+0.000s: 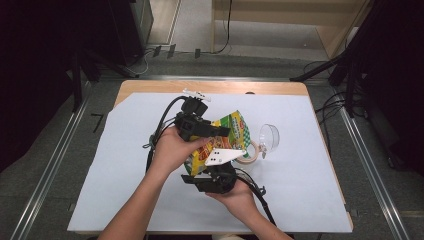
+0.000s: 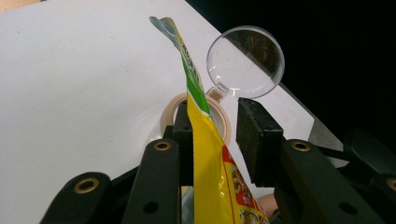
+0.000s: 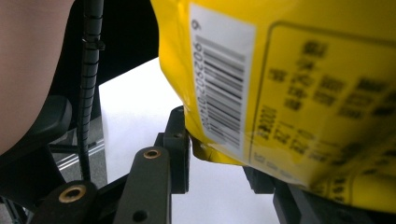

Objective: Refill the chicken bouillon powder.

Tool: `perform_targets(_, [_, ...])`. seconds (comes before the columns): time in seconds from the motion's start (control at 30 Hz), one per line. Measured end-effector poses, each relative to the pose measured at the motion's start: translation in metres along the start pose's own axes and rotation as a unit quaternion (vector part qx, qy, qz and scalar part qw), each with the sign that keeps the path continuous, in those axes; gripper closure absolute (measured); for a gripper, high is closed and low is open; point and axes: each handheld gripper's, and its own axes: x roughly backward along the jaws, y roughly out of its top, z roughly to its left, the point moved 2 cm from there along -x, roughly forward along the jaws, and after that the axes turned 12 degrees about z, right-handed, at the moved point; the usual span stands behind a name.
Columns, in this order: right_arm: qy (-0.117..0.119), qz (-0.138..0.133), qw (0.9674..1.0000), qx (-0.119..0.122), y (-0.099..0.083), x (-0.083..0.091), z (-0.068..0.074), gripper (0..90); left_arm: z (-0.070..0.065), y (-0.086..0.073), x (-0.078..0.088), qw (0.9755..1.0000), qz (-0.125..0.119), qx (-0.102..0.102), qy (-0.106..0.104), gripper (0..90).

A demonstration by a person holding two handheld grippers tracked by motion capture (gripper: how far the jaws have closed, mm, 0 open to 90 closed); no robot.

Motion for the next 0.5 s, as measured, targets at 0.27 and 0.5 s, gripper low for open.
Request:
perform_targets(0.27, [-0.008, 0.003, 0.9999, 0.008, 0.0005, 0.0011, 0.0009, 68.2, -0.0035, 0.0000, 0.0007, 1.0000, -0.006, -0.002, 0.000, 69.6])
perform_targets(0.5, [-0.004, 0.002, 1.0000, 0.007, 0.0035, 0.0024, 0.0027, 68.2, -0.0044, 0.0002, 0.0042, 0.9999, -0.011, 0.002, 0.002, 68.4])
